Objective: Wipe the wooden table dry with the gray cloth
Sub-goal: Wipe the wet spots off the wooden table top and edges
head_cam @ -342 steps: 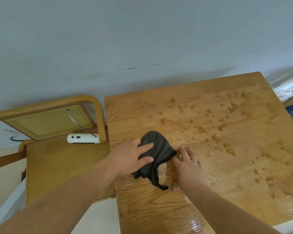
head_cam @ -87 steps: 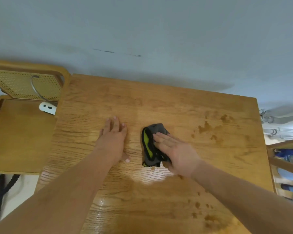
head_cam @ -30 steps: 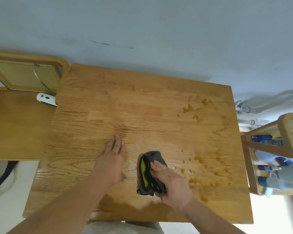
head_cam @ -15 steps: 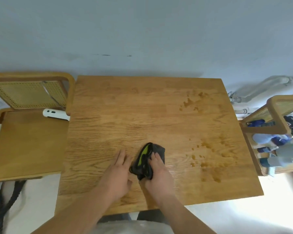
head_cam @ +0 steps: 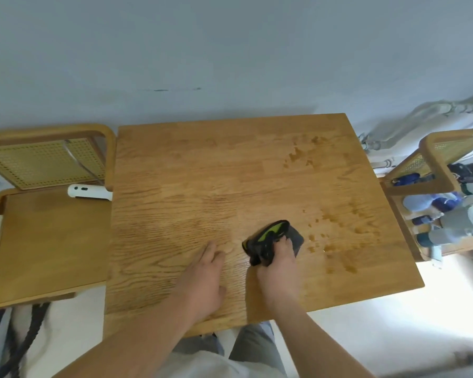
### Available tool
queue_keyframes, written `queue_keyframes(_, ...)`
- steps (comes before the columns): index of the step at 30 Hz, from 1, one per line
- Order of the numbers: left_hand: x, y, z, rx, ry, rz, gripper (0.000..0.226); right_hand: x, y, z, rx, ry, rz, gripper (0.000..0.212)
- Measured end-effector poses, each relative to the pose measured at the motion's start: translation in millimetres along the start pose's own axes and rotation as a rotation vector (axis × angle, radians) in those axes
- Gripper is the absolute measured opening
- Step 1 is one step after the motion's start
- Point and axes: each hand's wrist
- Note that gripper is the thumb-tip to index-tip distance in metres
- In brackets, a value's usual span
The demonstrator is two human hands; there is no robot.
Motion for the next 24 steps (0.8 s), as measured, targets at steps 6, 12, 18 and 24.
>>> queue_keyframes(6, -7.8, 8.9, -2.3, 0.021, 0.031, 0.046, 0.111, 30.0, 35.3, -33.8, -0.721, 0.174, 0.315, 0.073)
queue_keyframes(12, -5.4, 6.1, -23.5, 0.105, 0.046, 0.087, 0.098, -14.1, -6.6, -40.7, -0.353, 0.090, 0.102, 0.079)
queue_keyframes(18, -4.6, -2.9, -48.5, 0.180, 0.043, 0.071, 0.088, -1.8, 24.3, -27.7, -0.173, 0.012, 0.118, 0.071)
queue_keyframes(24, 11.1, -21.8, -65.9, 0.230, -0.074, 0.187, 0.089, -47.3, 14.1, -70.6, -0.373, 0.115, 0.335, 0.085)
Point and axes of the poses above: each hand's wrist, its own y-axis away from the middle knuckle, its own x-axis out of the palm, z = x × y, and after that the axes turned 4 degrees about x, right-handed
